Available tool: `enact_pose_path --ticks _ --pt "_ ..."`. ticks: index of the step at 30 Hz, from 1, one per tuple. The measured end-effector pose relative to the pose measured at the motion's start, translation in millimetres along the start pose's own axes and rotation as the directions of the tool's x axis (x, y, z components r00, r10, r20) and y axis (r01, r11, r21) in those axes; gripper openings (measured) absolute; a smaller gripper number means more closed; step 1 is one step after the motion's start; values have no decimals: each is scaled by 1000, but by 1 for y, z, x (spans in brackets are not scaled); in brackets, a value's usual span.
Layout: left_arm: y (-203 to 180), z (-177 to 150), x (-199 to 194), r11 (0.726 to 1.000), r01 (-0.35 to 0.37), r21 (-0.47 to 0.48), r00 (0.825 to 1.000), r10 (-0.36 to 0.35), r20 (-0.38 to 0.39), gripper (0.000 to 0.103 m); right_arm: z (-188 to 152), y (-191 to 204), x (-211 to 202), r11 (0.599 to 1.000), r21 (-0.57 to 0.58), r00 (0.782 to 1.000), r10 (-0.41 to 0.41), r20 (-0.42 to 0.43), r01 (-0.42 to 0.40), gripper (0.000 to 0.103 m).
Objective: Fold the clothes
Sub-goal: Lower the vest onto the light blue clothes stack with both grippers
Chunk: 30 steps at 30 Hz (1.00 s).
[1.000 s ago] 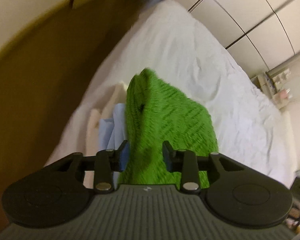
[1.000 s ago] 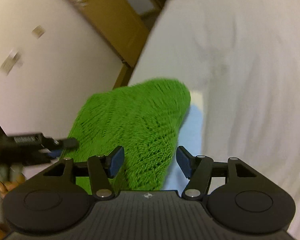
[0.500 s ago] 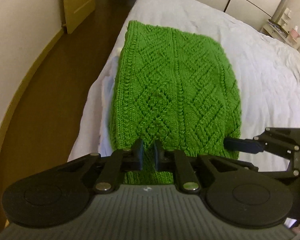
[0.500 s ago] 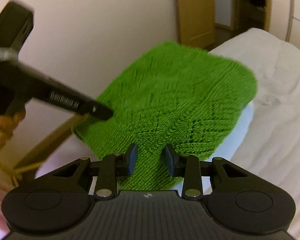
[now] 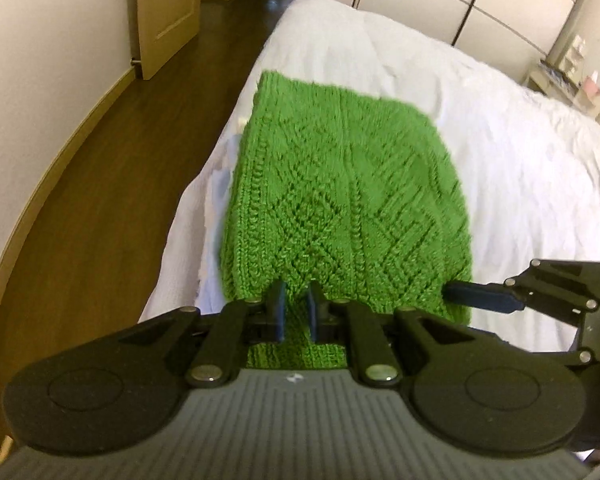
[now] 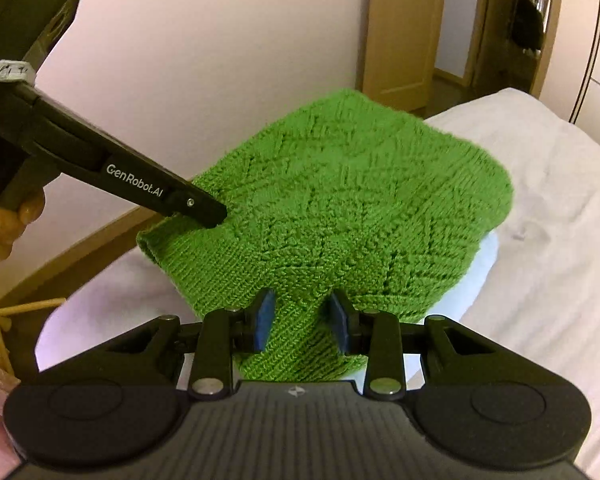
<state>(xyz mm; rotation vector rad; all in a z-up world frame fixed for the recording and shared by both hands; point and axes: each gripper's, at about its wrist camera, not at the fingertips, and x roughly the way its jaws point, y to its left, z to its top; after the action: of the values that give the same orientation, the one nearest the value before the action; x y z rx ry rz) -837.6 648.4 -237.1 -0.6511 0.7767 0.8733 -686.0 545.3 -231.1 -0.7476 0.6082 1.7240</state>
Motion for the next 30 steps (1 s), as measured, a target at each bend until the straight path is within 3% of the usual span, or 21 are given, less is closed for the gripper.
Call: enact_pose_path --ticks 5,9,16,21,26,30 --pt "-7 5 -17 999 35 -18 999 -34 28 18 10 -12 -16 997 75 999 18 35 -21 36" --pt "-6 -13 3 1000 8 10 999 -8 -41 22 6 -10 -7 996 92 1000 20 -7 -20 36" --pt "6 -23 32 999 -23 -29 999 21 -49 22 3 1 28 998 56 997 31 -77 -26 38" --pt "-2 -19 26 999 -37 -31 998 35 -47 22 5 4 15 999 32 997 25 -74 -23 38" --pt "-6 -11 12 999 -32 -33 999 32 -27 21 11 -6 -9 994 104 999 31 -31 -27 38" --pt "1 -15 28 1000 -25 -14 999 25 -48 21 8 -3 10 995 100 997 23 -69 -16 37"
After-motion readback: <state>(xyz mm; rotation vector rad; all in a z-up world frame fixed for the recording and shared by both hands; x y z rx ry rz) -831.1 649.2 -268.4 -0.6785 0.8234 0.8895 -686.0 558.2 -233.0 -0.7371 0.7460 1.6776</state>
